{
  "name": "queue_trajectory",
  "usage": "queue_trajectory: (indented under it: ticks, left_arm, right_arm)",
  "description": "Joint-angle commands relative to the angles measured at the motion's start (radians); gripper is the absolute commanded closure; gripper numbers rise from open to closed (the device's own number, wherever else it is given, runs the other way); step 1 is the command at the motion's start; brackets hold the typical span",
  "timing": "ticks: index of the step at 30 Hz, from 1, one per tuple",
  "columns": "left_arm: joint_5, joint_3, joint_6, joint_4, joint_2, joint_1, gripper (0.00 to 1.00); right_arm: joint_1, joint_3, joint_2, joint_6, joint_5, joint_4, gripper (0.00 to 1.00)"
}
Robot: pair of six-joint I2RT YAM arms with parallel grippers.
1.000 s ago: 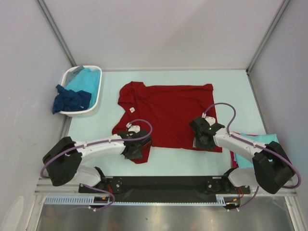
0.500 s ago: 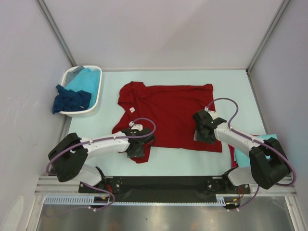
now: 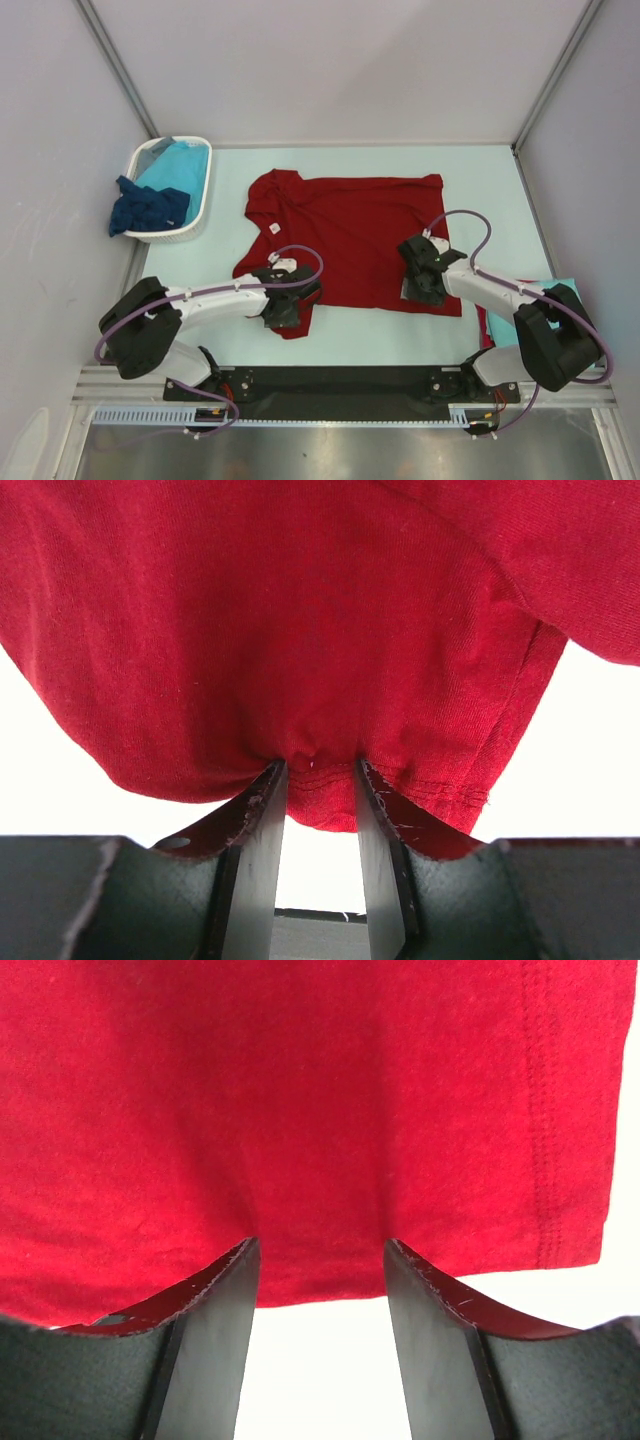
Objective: Fold and stack the t-shirts
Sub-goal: Flatten out the tshirt
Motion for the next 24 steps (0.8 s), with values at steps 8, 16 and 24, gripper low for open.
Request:
queue_trajectory:
  ticks: [8,16,24]
  left_arm:
    - [0.025,0.024,0.055,0.038,0.009,-0.007,0.73]
    - [0.038,0.005,0.063,0.041,0.0,-0.006,0.84]
    - [0.058,-0.013,0.063,0.056,0.006,-0.006,1.0]
  right_arm:
    - [0.026,-0.029,0.004,0.062,0.001,0.003,0.6]
    - [0.033,-0.055,0.033,0.09,-0.023,0.026,0.64]
    - [0.04,-0.078,0.056,0.105,-0.039,0.046,0.86]
